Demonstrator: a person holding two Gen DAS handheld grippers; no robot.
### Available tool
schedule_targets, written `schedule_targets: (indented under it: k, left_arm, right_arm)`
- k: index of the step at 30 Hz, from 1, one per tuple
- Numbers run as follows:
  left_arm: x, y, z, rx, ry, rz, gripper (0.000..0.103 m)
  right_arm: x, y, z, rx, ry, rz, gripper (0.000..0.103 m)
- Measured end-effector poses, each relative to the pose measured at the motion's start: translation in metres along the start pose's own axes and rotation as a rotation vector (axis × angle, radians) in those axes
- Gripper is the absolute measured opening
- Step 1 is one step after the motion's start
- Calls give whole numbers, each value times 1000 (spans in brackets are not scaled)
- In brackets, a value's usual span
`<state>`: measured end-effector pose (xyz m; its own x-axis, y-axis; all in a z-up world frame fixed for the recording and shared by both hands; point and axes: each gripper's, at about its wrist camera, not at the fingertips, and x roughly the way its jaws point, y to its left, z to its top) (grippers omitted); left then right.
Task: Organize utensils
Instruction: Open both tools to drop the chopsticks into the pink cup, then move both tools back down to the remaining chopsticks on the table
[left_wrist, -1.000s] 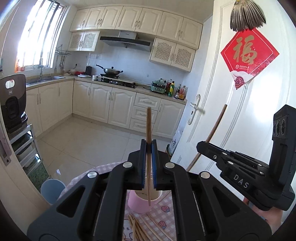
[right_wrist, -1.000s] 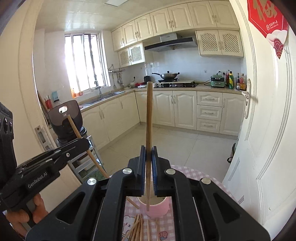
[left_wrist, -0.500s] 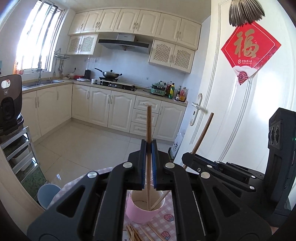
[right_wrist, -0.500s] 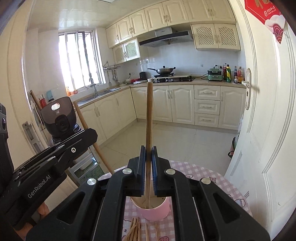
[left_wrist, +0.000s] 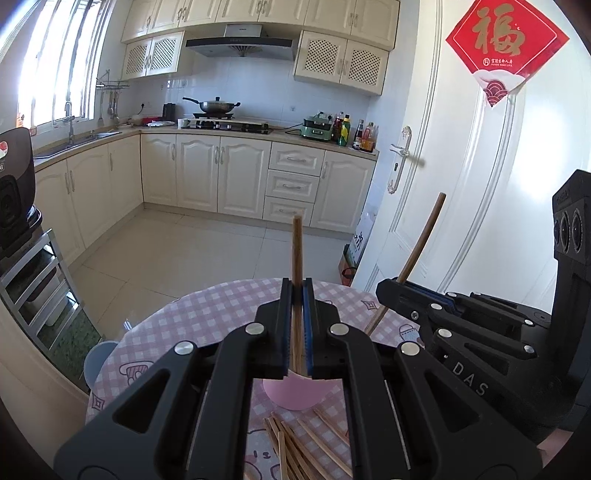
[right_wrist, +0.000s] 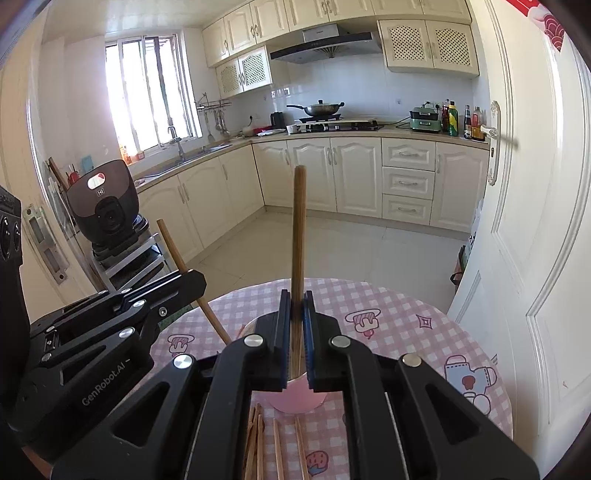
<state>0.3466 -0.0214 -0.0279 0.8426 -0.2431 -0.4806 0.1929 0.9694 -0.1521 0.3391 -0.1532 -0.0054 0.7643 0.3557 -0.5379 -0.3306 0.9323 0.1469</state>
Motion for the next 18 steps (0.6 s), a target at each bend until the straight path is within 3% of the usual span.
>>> schedule_targets:
  k: [4,6,8,9,12,18]
  left_arm:
    - [-3,1,-3,1,24,-7,7]
    - [-5,1,-4,7,40,-5,17]
    - [-12,-1,-5,22,26,30,53]
    - [-16,0,-6,30,7,48,58]
    - [-26,4,-7,21,9,28,60]
    - [-50,9,-15,32,-9,63,72]
  right_arm:
    - [-3,0,-1,8,5,5,7]
    - [-5,1,-3,4,7,5,8]
    - [-8,0,-3,3,5,-1,12]
    - [-11,-1,-4,7,-1,-9,12]
    - [-20,-2,-7,17,-17,1,33]
    - [-36,-1,-11,13,-33,11,42]
